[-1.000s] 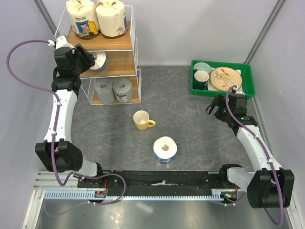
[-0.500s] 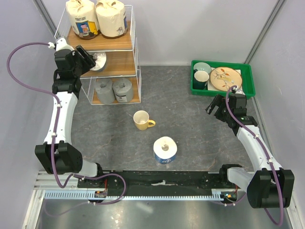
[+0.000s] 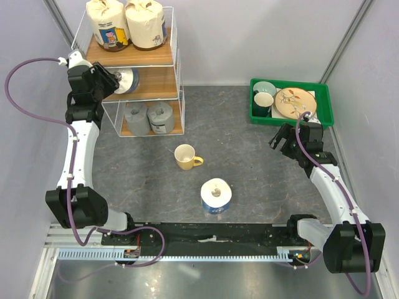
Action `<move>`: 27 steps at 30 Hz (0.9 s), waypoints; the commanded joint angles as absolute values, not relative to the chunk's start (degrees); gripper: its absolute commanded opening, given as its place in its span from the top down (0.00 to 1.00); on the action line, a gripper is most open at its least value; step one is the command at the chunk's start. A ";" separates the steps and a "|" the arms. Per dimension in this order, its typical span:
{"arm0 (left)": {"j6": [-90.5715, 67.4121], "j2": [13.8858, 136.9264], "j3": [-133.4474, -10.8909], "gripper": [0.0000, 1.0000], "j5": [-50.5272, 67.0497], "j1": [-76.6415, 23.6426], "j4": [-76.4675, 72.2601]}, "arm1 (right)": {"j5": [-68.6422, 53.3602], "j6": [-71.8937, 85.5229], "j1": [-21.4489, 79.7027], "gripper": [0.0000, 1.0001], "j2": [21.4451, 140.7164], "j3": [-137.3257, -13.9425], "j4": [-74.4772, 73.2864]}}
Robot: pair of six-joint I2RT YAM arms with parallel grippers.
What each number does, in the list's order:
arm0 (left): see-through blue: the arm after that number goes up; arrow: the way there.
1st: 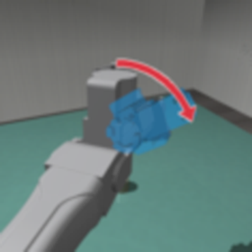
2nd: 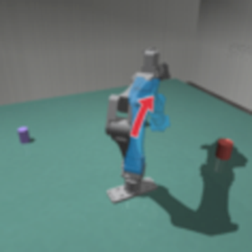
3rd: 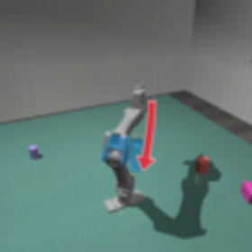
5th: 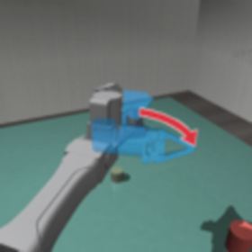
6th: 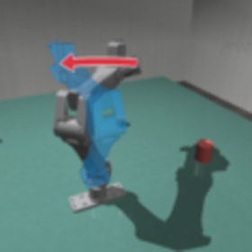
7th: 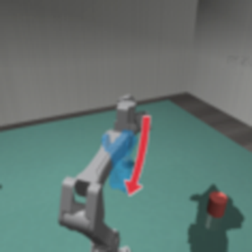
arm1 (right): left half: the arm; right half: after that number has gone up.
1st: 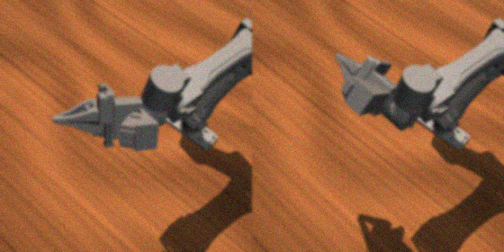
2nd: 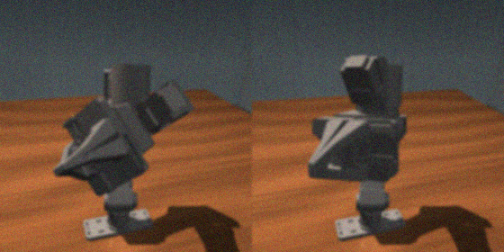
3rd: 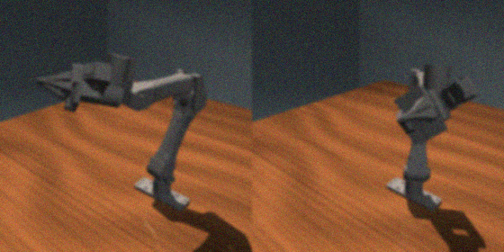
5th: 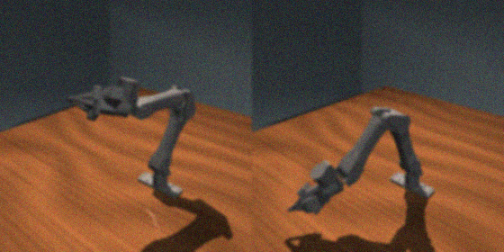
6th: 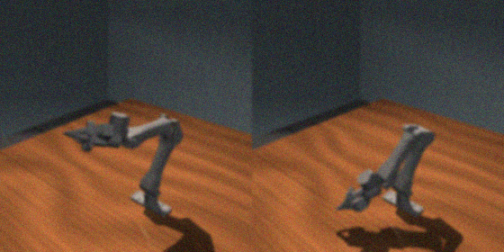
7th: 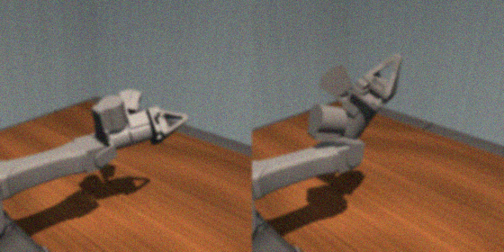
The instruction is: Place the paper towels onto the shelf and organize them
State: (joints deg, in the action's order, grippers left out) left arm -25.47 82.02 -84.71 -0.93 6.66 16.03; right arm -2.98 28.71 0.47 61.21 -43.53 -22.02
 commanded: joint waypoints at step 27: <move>-28.04 80.33 -89.65 0.64 10.29 8.61 20.92 | -3.08 28.04 0.35 0.02 60.03 -44.03 -22.68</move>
State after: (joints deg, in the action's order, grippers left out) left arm -26.98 81.69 -86.72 8.75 8.19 21.10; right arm -3.03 28.67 0.47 60.80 -43.53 -23.24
